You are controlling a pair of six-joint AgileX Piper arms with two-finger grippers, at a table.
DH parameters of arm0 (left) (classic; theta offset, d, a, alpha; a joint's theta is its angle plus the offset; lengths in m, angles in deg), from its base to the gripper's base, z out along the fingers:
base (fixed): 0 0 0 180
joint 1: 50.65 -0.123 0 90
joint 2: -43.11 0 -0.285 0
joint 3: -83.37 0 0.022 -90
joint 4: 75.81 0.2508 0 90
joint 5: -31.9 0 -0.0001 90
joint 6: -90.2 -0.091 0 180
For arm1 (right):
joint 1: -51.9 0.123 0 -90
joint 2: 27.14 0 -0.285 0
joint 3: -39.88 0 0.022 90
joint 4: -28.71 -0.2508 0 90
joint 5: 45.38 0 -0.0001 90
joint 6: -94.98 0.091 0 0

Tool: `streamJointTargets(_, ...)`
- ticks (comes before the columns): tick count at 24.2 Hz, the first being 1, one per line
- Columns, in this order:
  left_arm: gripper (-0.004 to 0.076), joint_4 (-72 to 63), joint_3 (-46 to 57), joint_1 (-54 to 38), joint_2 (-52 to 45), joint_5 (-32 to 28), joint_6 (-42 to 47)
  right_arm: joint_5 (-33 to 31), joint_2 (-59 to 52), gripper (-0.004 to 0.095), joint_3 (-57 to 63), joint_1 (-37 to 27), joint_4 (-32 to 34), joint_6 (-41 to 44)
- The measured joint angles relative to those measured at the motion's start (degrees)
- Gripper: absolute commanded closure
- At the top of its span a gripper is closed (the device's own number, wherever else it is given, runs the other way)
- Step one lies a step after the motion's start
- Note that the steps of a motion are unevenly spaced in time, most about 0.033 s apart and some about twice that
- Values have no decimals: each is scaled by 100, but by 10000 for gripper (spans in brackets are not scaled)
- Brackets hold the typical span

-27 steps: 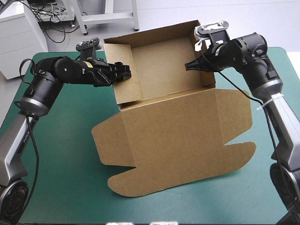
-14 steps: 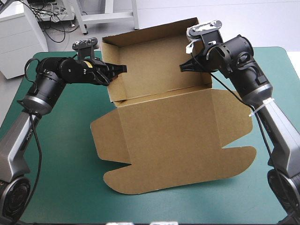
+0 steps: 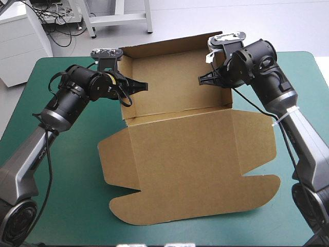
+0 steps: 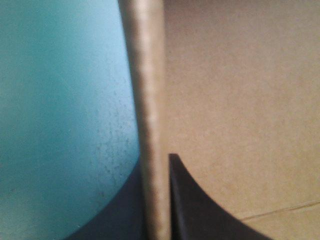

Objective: Fold the box

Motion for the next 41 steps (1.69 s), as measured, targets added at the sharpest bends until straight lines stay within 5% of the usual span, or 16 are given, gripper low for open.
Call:
streamJointTargets(8,756,118,-892,28,903,945,46,11,557,912,34,-778,-1360,-485)
streamJointTargets(17,756,127,-2372,28,2420,1679,-26,23,1175,912,42,-939,-1366,-644)
streamJointTargets(29,755,19,-2520,28,3249,1624,-45,45,2104,904,21,-1167,-1521,-926)
streamJointTargets(32,717,122,-2533,66,3266,1624,-40,28,2164,761,-12,-1172,-1545,-1071)
streamJointTargets(37,387,334,-2521,82,3355,1602,-324,111,2292,189,-18,-1160,-1795,-1218)
streamJointTargets(41,330,420,-2504,82,3381,1593,-405,101,2348,59,-5,-1135,-1903,-1213)
